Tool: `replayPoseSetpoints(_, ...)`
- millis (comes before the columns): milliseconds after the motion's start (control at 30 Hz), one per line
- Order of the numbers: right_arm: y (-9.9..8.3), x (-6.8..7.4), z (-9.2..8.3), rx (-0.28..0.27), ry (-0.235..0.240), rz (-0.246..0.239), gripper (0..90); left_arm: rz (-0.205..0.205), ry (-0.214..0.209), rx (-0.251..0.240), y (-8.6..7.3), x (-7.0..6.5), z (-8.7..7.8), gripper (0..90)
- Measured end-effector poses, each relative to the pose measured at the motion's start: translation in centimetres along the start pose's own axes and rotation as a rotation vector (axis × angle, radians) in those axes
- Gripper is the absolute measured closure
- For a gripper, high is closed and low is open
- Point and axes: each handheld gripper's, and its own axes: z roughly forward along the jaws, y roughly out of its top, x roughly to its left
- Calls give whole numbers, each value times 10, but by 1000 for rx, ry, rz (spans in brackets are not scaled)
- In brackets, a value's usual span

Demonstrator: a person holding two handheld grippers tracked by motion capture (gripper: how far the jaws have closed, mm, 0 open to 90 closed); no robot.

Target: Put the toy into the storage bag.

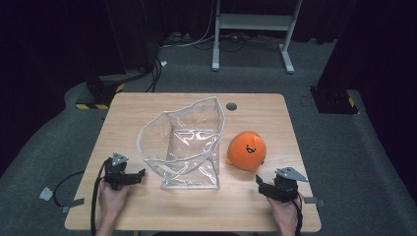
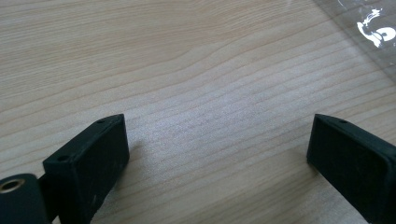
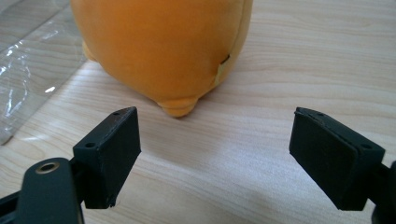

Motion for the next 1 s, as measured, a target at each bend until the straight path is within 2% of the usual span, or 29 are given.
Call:
replayPoseSetpoints(467,14,5,-1,-12,34,-17,146,0,0,0,0,0,0,57)
replayPoseSetpoints(1000,35,5,-5,-55,55,-34,132,0,0,-1,0,0,0,57)
